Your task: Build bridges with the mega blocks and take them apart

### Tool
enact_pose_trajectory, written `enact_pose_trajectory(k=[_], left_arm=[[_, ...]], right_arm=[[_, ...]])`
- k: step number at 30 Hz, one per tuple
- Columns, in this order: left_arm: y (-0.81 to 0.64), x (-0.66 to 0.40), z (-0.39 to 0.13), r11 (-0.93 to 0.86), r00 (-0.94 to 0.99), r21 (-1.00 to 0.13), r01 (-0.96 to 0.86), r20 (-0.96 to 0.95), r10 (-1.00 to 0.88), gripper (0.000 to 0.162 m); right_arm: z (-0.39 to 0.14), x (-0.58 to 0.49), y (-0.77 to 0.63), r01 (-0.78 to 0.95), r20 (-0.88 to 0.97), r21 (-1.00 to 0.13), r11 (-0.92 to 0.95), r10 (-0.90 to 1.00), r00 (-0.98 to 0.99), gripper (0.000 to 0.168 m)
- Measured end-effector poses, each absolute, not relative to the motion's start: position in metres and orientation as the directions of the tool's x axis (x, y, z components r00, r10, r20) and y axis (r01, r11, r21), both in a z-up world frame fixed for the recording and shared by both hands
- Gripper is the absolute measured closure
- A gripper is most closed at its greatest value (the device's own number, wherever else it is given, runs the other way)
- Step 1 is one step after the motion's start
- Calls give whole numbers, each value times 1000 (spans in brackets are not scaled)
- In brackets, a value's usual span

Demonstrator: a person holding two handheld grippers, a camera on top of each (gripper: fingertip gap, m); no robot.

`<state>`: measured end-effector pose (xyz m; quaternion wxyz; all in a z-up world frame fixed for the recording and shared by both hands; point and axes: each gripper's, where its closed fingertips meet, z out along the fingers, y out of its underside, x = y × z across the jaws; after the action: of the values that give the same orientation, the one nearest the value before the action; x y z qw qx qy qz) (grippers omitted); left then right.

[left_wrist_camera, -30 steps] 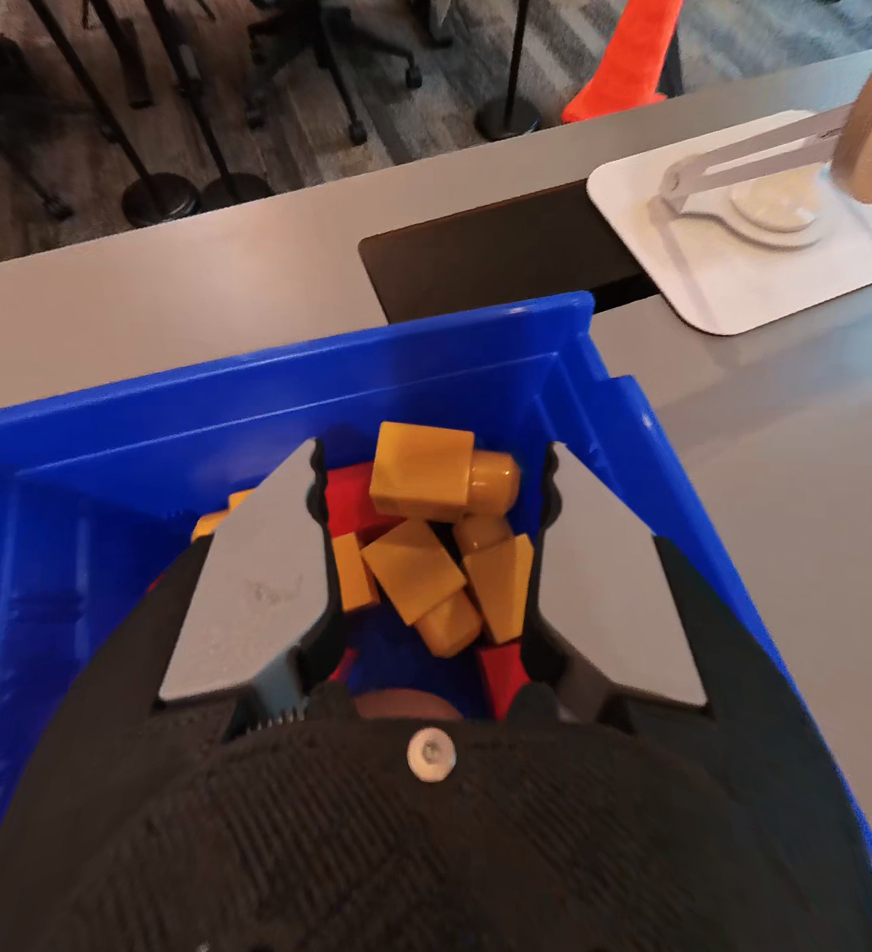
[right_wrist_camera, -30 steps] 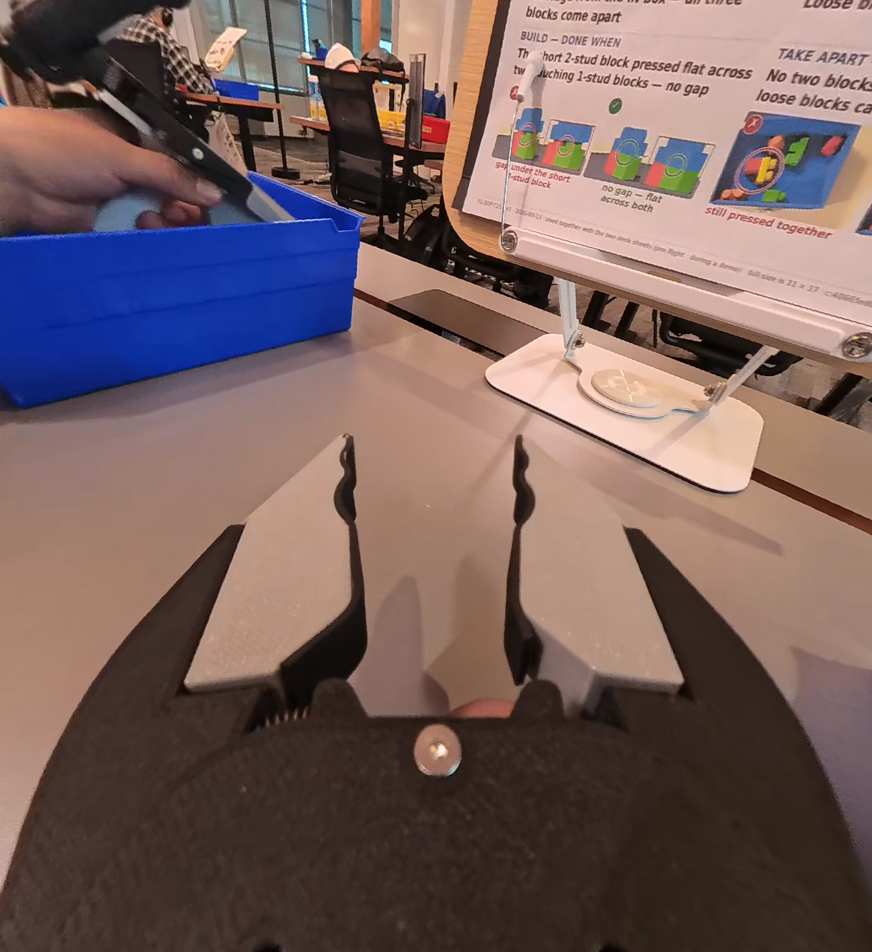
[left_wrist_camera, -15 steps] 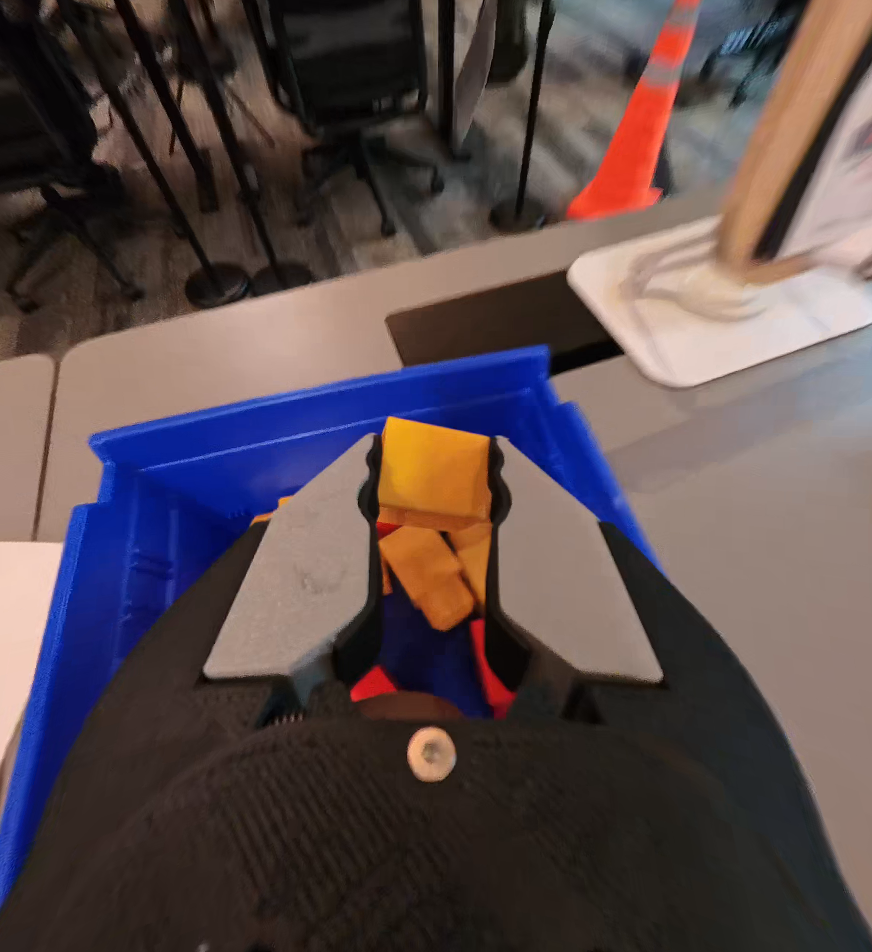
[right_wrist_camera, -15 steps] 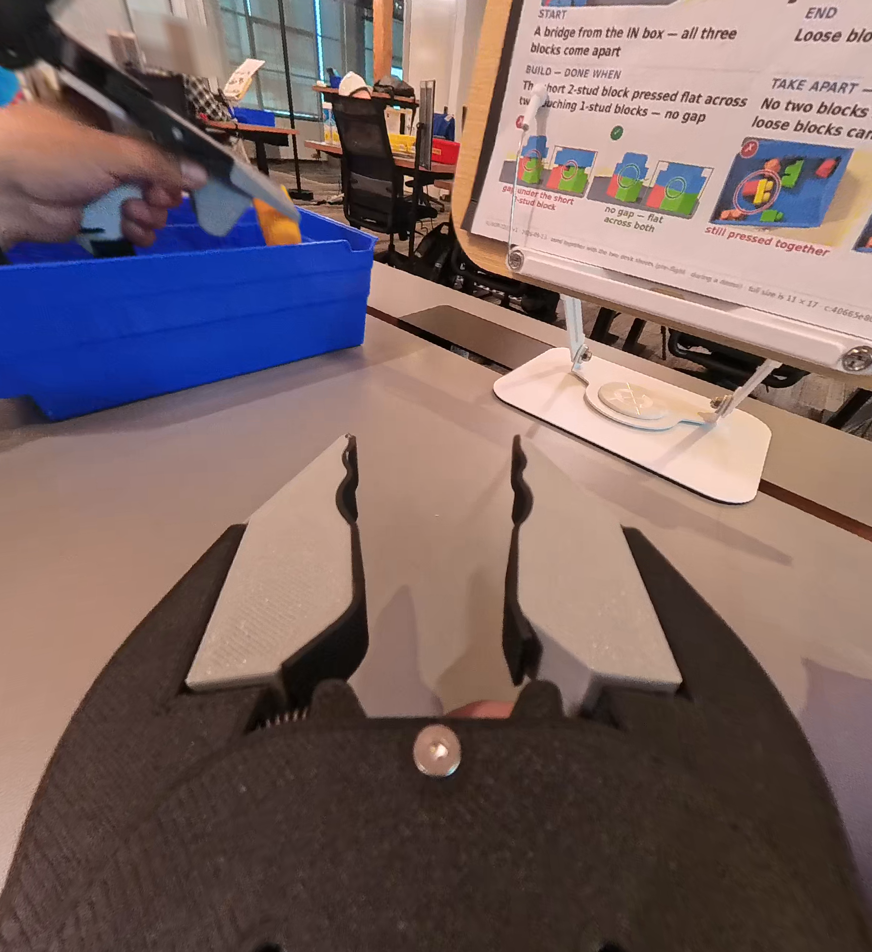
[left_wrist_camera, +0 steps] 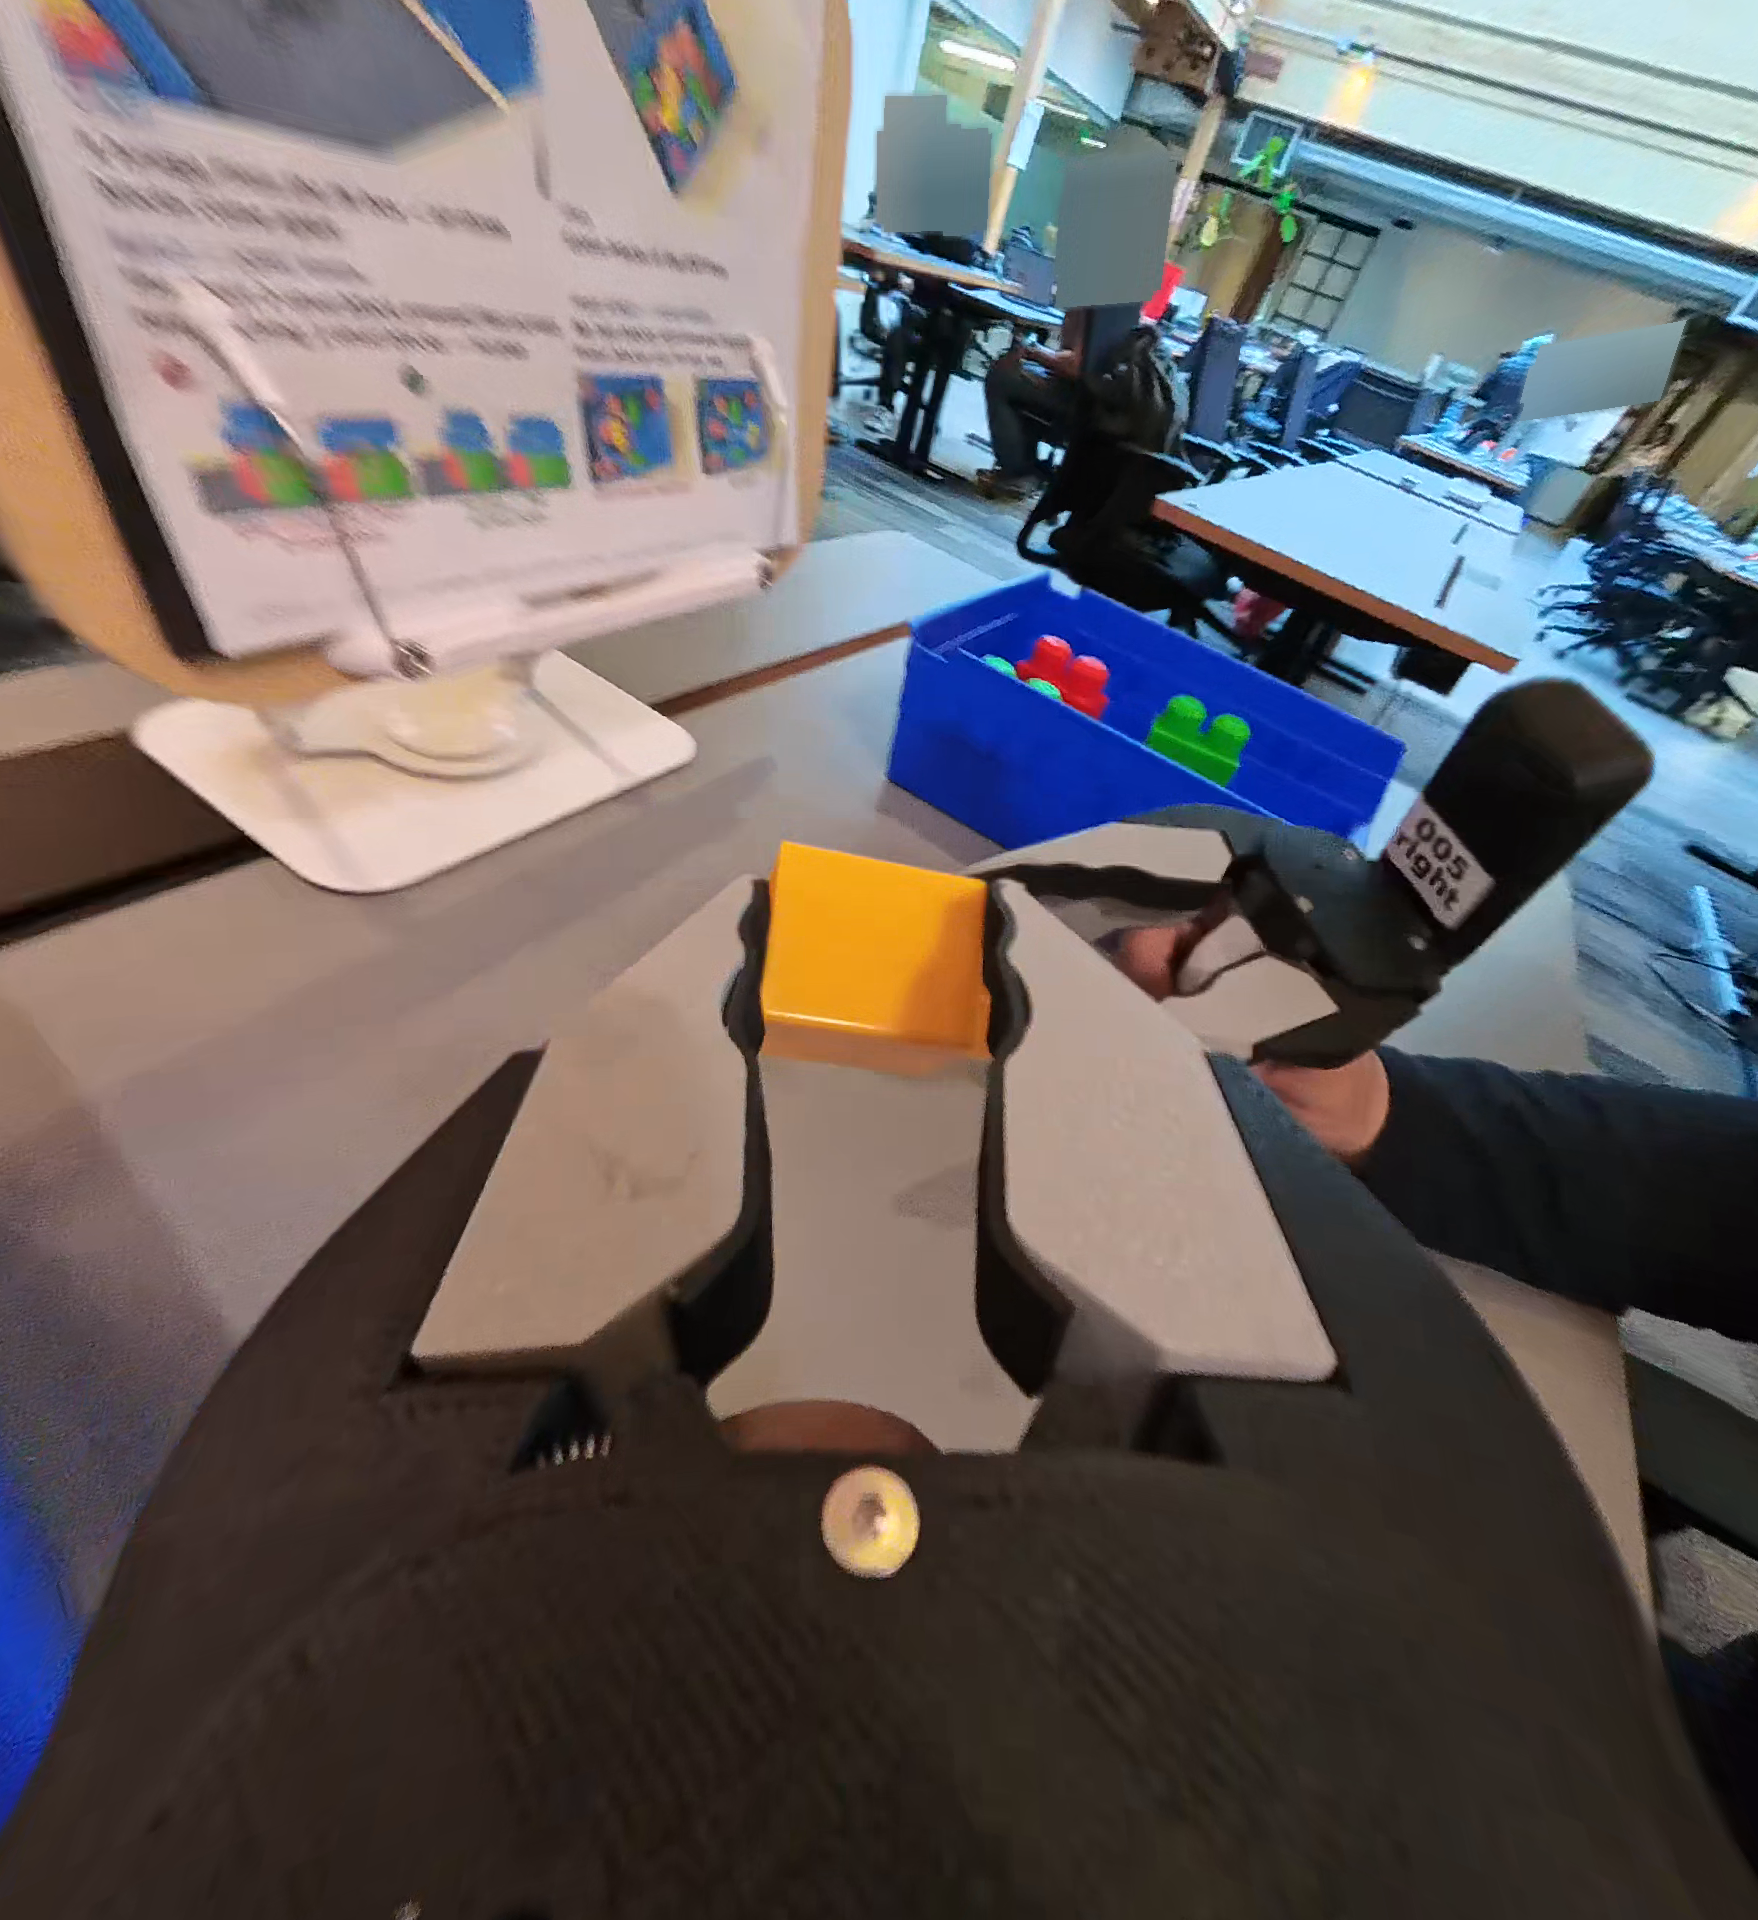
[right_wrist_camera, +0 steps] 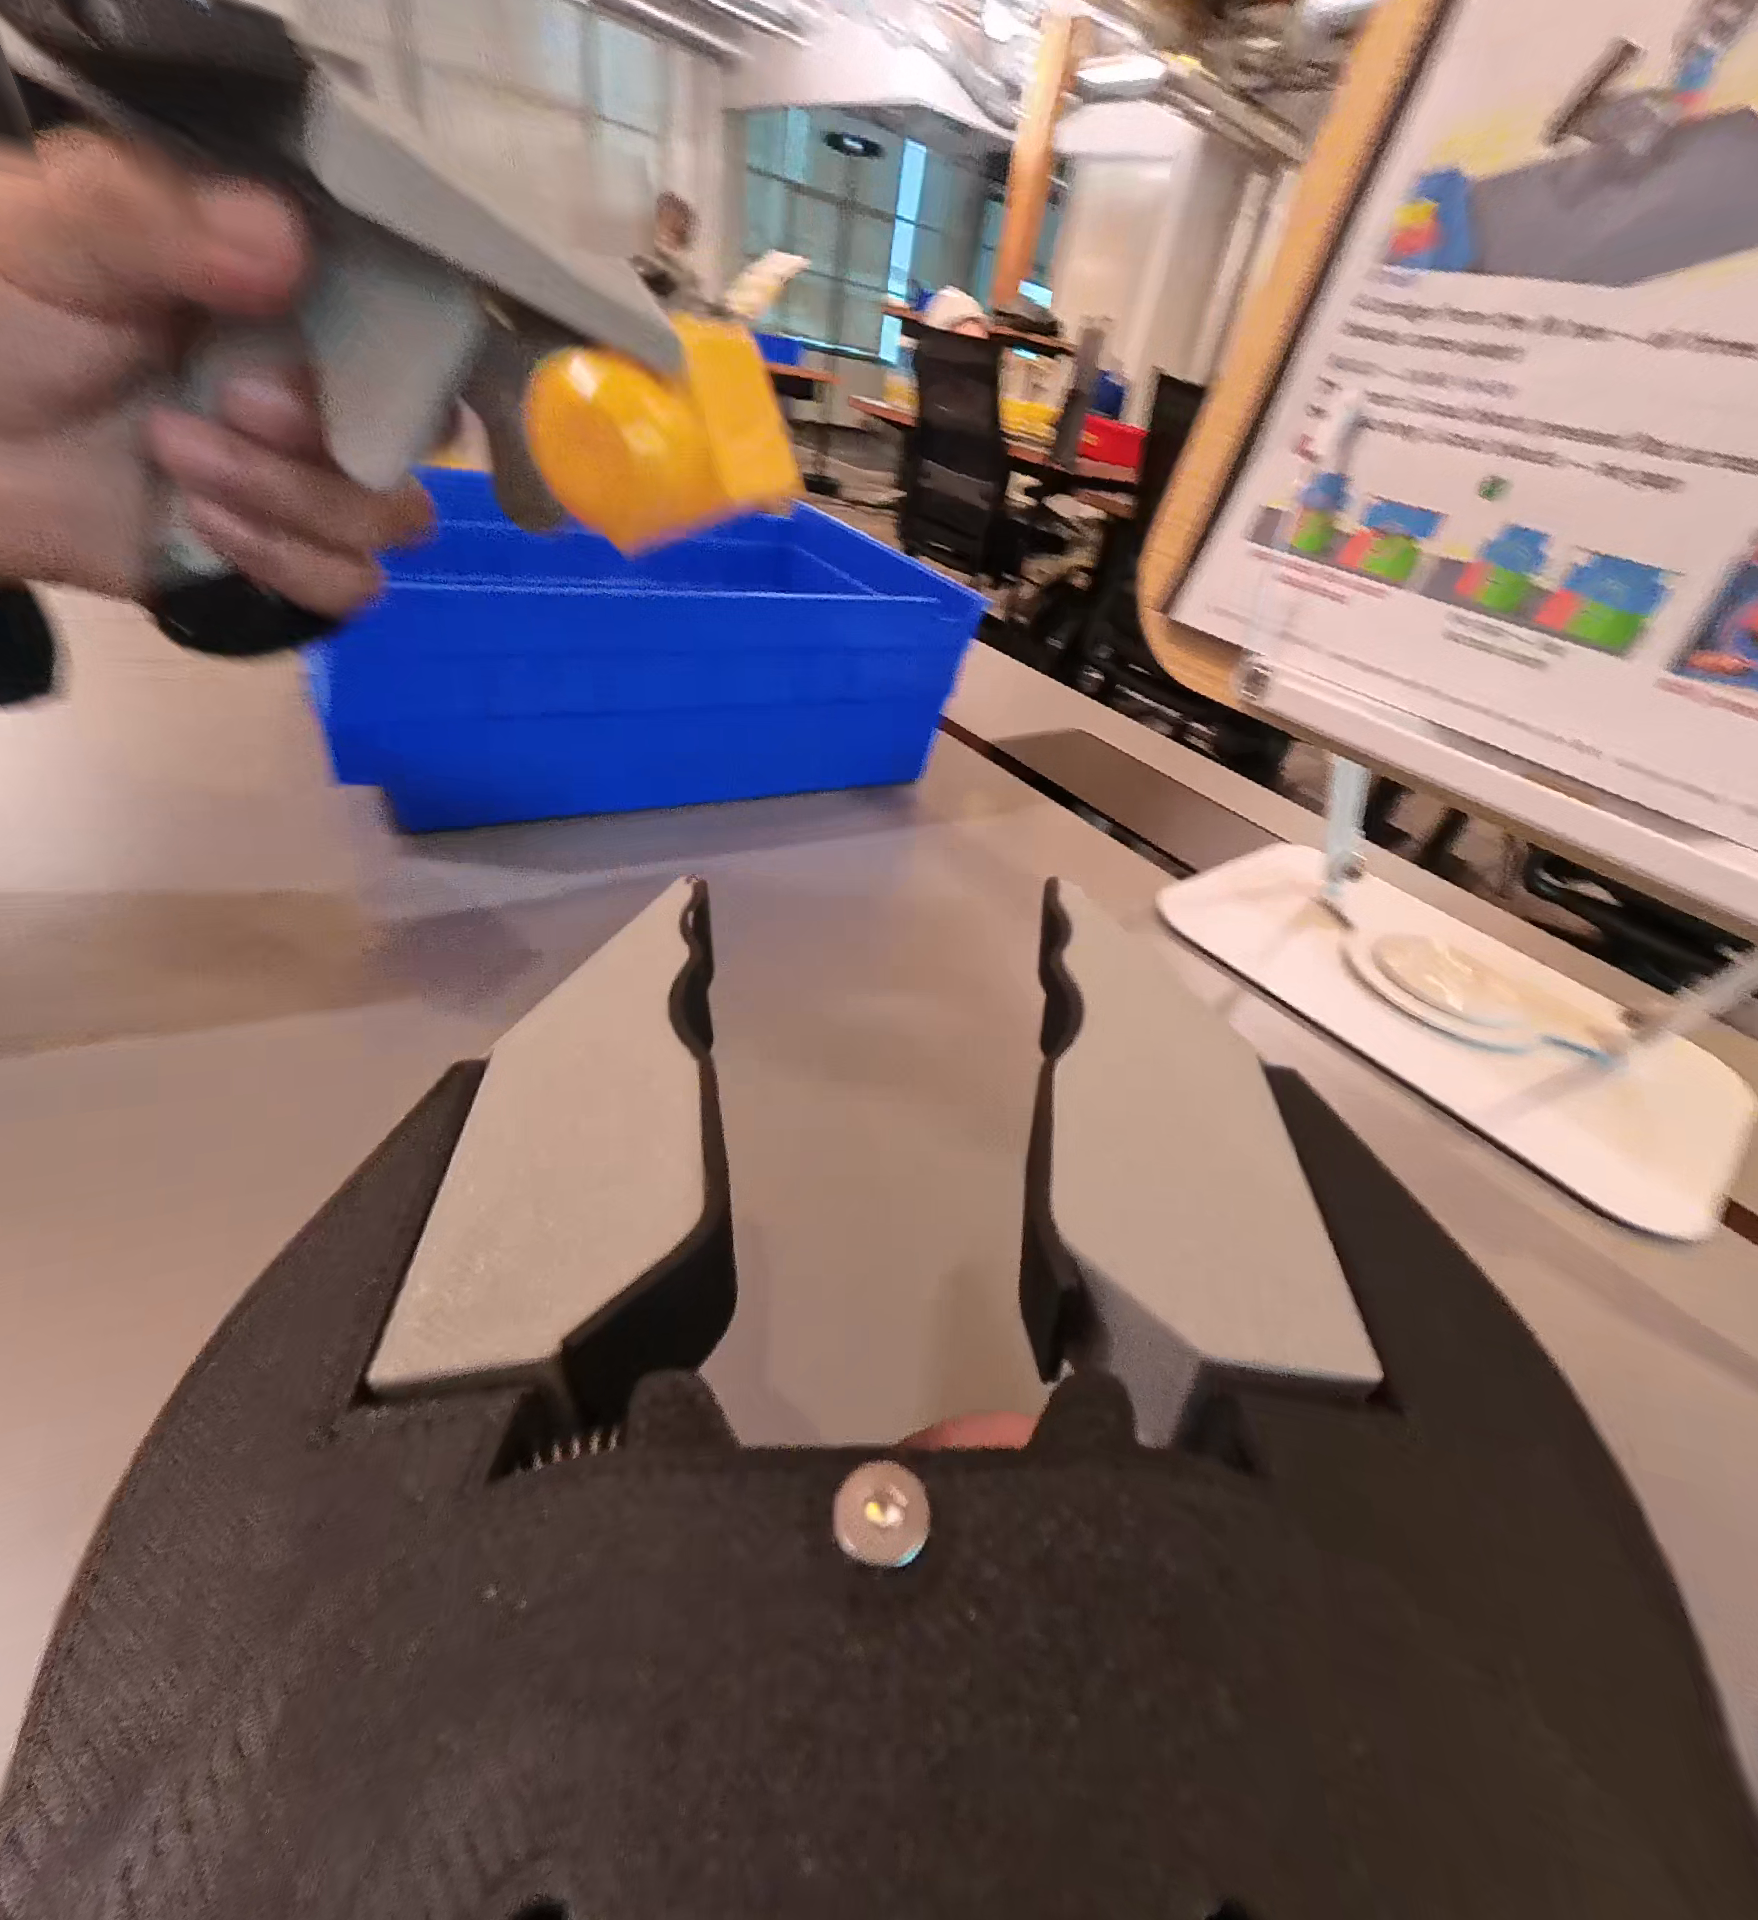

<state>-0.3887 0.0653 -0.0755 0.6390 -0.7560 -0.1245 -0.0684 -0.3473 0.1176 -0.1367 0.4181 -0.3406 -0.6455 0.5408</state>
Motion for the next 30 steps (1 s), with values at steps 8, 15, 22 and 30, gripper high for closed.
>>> enact_pose_trajectory(k=[8,15,22,30], left_arm=[[93,-353,-130,-190,853,-838,512,523,-6,123],[91,-352,-125,-156,823,-817,555,566,-40,123],[100,-344,-135,-171,795,-791,588,604,-59,123],[106,-339,-138,-168,754,-754,635,652,-80,123]], right_arm=[[-140,-343,103,-44,288,-953,299,853,-434,105],[-144,-343,97,-48,325,-939,340,838,-439,105],[-154,-345,90,-30,388,-908,418,812,-436,111],[-153,-342,80,-36,412,-897,440,805,-426,129]])
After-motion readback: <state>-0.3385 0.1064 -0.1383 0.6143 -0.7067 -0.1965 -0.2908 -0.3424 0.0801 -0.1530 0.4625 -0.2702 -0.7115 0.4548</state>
